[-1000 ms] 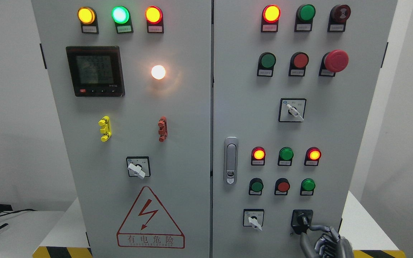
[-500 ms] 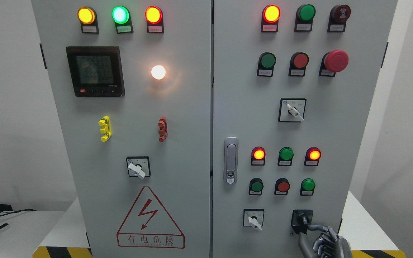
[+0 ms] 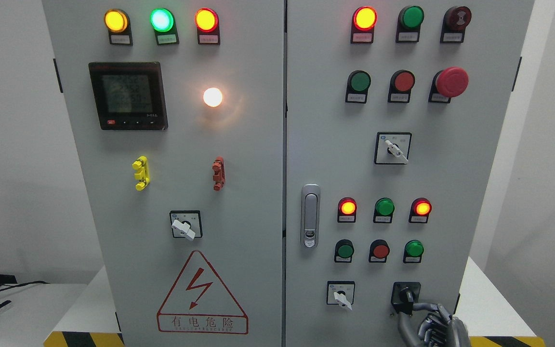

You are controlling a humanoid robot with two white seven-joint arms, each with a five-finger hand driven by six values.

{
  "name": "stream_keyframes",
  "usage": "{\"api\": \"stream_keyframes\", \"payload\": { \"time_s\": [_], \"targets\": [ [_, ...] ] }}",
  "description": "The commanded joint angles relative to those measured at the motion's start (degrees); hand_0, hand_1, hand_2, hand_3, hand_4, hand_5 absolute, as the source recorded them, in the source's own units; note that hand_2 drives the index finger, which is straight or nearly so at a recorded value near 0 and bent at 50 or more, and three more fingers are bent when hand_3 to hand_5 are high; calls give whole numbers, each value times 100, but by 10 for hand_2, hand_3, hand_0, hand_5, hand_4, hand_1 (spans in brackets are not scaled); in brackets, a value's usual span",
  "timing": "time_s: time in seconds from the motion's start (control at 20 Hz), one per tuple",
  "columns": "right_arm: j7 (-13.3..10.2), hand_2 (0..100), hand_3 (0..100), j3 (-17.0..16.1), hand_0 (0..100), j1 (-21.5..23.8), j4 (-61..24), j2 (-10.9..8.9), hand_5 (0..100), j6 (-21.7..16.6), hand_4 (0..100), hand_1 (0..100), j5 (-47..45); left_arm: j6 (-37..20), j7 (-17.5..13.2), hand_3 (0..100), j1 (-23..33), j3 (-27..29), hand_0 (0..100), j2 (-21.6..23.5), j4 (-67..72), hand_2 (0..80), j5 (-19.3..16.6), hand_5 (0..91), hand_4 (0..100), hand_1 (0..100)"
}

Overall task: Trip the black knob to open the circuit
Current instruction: 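Close the right hand's fingers around the black rotary knob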

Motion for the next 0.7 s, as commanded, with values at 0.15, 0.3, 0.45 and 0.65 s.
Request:
{"api": "stream_keyframes", "payload": {
  "time_s": [0.15,0.3,0.45,0.65],
  "targets": [
    [1,481,919,66,340,-12,-5,-5,1000,3,1000,730,0,0,2,0,0,0,120,-4,0,0,26,0,0,389],
    [1,482,919,75,348,-12,-5,4,1000,3,1000,729,0,0,2,0,0,0,120,-4,0,0,26,0,0,389],
    [1,483,920,75,351,-47,4,4,1000,3,1000,729,0,0,2,0,0,0,120,5,0,0,26,0,0,389],
    [1,470,921,75,354,-47,4,4,1000,3,1000,727,0,0,2,0,0,0,120,-4,0,0,26,0,0,389]
  ]
}}
